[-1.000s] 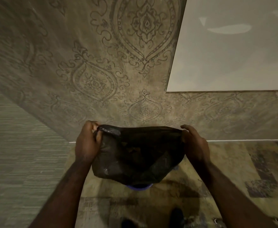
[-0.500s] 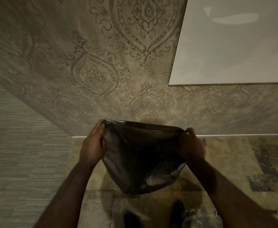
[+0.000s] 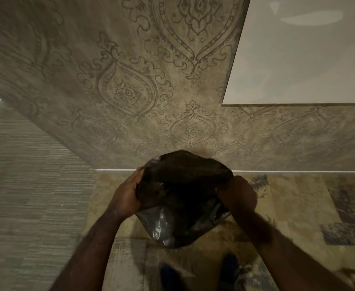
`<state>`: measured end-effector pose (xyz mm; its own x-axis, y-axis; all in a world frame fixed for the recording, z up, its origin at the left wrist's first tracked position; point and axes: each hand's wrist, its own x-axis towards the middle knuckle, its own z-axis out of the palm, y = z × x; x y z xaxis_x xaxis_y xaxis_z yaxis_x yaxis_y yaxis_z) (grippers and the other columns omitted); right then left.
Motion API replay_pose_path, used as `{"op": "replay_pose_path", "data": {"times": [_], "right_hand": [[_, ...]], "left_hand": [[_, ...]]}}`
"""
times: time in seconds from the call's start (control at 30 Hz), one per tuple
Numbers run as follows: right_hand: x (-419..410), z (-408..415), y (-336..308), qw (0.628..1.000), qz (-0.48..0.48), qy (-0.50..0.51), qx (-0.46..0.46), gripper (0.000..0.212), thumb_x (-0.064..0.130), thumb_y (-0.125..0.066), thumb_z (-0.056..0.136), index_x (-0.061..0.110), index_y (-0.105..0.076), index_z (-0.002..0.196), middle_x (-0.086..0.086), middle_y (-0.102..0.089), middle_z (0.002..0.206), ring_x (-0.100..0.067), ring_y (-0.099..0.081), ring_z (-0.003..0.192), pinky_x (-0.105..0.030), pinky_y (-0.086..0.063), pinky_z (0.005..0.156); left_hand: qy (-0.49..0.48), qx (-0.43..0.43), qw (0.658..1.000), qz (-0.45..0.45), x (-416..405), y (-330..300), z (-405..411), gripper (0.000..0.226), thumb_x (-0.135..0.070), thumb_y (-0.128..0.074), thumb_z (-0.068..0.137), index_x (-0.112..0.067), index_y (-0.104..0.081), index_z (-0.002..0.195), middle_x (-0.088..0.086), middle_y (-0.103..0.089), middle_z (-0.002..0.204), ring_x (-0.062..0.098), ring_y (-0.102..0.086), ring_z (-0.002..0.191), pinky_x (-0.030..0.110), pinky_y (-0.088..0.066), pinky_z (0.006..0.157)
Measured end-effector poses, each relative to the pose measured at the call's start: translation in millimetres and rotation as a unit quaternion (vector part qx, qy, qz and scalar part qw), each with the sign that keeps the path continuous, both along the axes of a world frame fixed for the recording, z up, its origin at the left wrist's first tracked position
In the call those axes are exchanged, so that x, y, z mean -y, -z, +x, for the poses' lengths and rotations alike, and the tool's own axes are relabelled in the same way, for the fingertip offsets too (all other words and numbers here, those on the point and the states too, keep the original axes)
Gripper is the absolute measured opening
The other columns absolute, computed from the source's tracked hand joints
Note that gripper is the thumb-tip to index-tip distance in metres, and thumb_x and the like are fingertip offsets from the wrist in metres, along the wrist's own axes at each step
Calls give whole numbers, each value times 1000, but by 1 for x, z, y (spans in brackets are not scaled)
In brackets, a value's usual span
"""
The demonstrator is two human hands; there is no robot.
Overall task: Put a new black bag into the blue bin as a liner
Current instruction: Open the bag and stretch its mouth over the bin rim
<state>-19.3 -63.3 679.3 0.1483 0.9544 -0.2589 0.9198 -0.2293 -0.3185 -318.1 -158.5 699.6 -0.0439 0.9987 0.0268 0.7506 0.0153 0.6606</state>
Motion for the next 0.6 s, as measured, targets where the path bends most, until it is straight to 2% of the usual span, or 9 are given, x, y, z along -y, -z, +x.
{"op": "replay_pose_path", "data": {"times": [0.07,0.1,0.17,0.27,0.37,0.43,0.5,0.53,0.6], "right_hand": [[12,3,11,999,30,-32,25,27,34,-62,86,16,-64,106,-3,-69,102,-26,-69,90,-28,-44,70],[17,6,17,997,58,-51,24,20,28,-60,88,18,-64,105,-1,-67,104,-25,-69,87,-28,-43,67],[24,11,30,994,80,-75,13,20,21,-56,91,23,-65,108,2,-63,110,-22,-68,85,-26,-41,64],[22,17,49,993,-13,-111,-46,36,11,-52,91,25,-63,123,1,-58,126,-23,-62,105,-31,-48,81],[26,19,65,983,-88,-148,-63,39,12,-52,92,21,-60,130,-3,-59,132,-21,-57,119,-28,-44,96],[34,15,76,980,-82,-174,-51,28,23,-50,96,24,-67,119,1,-68,116,-14,-65,101,-24,-49,85],[44,8,85,982,-73,-153,-80,23,34,-50,97,27,-71,94,8,-69,80,-4,-63,66,-21,-50,59],[50,3,88,984,-76,-115,-110,25,38,-51,97,28,-69,84,9,-66,69,-2,-59,56,-21,-48,50],[60,-5,96,985,-63,1,-158,30,44,-54,94,27,-68,75,9,-63,60,-5,-59,51,-20,-43,44]], "left_hand": [[-12,-10,1000,-14,5,12,-1,80,-25,-71,78,-33,-32,147,-22,-28,150,0,-34,136,9,-31,105],[-17,-15,1000,-18,8,16,-2,80,-26,-70,80,-35,-29,148,-23,-24,153,-4,-30,137,11,-32,106],[-10,-14,1000,-17,11,22,-2,80,-32,-67,83,-46,-21,147,-30,-16,154,-17,-21,137,5,-30,102],[-12,-12,999,-44,14,35,2,83,-41,-66,84,-45,-15,149,-28,-8,157,-17,-16,138,3,-28,100],[-4,-16,998,-65,17,53,10,81,-59,-57,81,-50,-10,147,-34,-3,154,-29,-6,132,-6,-19,96],[14,-3,996,-84,20,68,21,80,-62,-54,80,-50,-10,146,-32,-6,153,-28,-6,132,-3,-19,99],[23,26,996,-88,25,83,32,80,-50,-61,82,-49,-12,146,-34,-10,153,-24,-12,135,1,-23,104],[17,42,995,-87,28,90,35,80,-42,-63,83,-50,-13,145,-36,-13,152,-23,-15,135,2,-25,105],[-16,58,995,-81,29,100,40,79,-30,-64,84,-53,-17,143,-35,-20,150,-16,-23,137,7,-29,108]]}}
